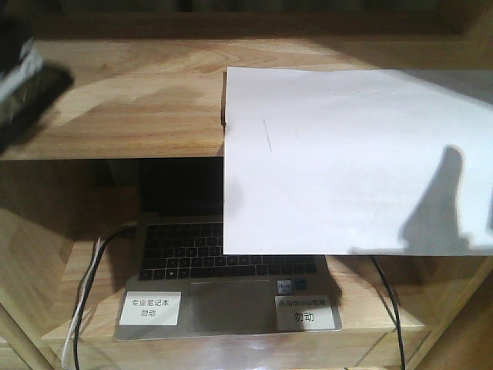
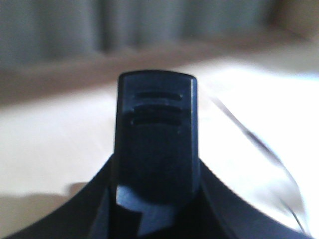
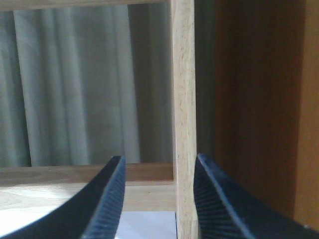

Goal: Grab stapler and paper to desk for stapling
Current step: 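Close the left gripper on the black stapler and lift it off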

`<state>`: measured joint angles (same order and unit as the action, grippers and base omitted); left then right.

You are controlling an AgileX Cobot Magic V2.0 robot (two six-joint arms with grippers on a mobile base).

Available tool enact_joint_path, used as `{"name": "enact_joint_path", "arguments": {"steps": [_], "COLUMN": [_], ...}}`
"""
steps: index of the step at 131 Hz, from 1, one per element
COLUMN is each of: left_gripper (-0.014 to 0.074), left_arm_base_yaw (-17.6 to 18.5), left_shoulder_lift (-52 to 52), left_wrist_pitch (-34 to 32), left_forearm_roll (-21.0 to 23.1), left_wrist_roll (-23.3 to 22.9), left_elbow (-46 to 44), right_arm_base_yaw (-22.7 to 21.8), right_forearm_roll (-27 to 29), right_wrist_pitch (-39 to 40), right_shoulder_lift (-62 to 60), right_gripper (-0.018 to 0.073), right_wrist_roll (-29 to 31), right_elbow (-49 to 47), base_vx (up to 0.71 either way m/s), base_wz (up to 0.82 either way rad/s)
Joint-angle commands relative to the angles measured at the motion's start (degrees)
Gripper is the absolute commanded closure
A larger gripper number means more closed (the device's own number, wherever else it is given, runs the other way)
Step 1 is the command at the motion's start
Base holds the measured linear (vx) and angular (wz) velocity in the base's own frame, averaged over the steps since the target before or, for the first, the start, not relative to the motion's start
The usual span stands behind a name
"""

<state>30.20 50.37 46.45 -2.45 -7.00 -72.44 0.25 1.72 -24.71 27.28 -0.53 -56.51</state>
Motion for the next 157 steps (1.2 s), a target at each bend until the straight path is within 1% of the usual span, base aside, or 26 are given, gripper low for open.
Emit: {"name": "enact_joint_path", "arguments": {"steps": [1,24,36,76,102,131,157], "left_gripper": [0.0603,0.0603,0.0603,0.0603,0.0603,0.0603,0.0603], "left_arm_base_yaw": [0.00,0.00,0.00,-0.05,-0.05,-0.05,-0.05], "left_shoulder_lift": [-5.64,-16.00,-20.58,-34.00,-41.74,-42.78,-42.78], "left_wrist_pitch": [-8.49,-10.76,-11.27,-9.23,-8.39,-4.67,-4.32], "left_forearm_roll": [4.69,11.90,14.20,14.68,13.64,13.59,13.59], "left_wrist_roll": [5.34,13.71,15.97,16.10,16.10,16.10,16.10], "left_elbow": [4.64,14.91,18.34,26.01,27.96,28.03,28.09], "right_arm_base_yaw": [-0.25,-0.25,-0.25,-0.25,-0.25,-0.25,-0.25], "right_forearm_roll": [-0.06,-0.06,-0.06,-0.06,-0.06,-0.06,-0.06], "right_wrist_pitch": [4.58,4.58,4.58,4.58,4.58,4.58,4.58], "right_shoulder_lift": [0.94,0.94,0.94,0.94,0.94,0.94,0.94], "right_gripper": [0.0253,0.0253,0.0253,0.0253,0.0253,0.0253,0.0253], "right_wrist_roll": [0.06,0.06,0.06,0.06,0.06,0.06,0.06], "right_elbow": [-1.63,-1.63,-1.63,-1.63,-1.63,-1.63,-1.63], "base_vx": [0.00,0.00,0.00,0.00,0.00,0.00,0.00], "base_wz": [0.00,0.00,0.00,0.00,0.00,0.00,0.00]}}
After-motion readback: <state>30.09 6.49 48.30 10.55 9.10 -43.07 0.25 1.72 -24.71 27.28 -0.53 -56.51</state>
